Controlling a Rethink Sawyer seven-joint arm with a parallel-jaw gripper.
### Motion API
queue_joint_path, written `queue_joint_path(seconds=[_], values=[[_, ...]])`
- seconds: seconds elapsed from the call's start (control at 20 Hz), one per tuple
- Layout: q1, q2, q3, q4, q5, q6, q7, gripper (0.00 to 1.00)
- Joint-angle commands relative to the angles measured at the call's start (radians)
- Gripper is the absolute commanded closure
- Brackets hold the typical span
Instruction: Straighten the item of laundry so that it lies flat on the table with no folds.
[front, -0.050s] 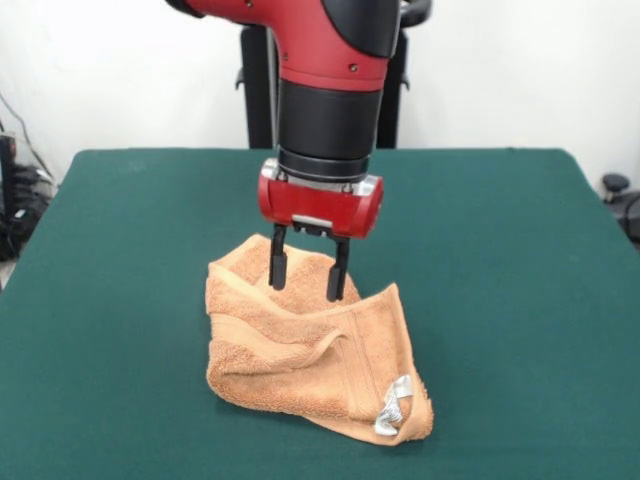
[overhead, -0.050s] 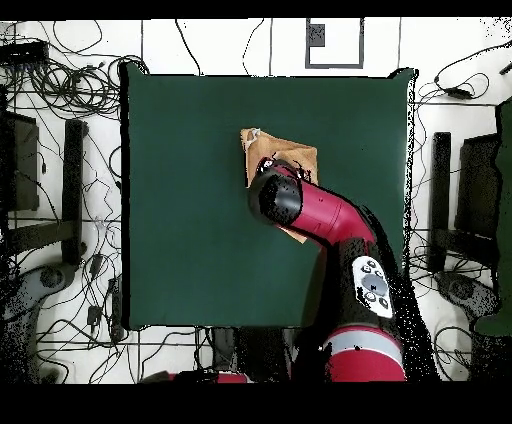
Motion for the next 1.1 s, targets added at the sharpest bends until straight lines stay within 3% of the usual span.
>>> queue_joint_path(seconds=[0.05,1.1], values=[[0.033,0.034,0.08,-0.051,-0.017,0.121,0.096,0.0],[0.059,0.044,0.049,-0.09,-0.01,0.138,0.123,0.0]])
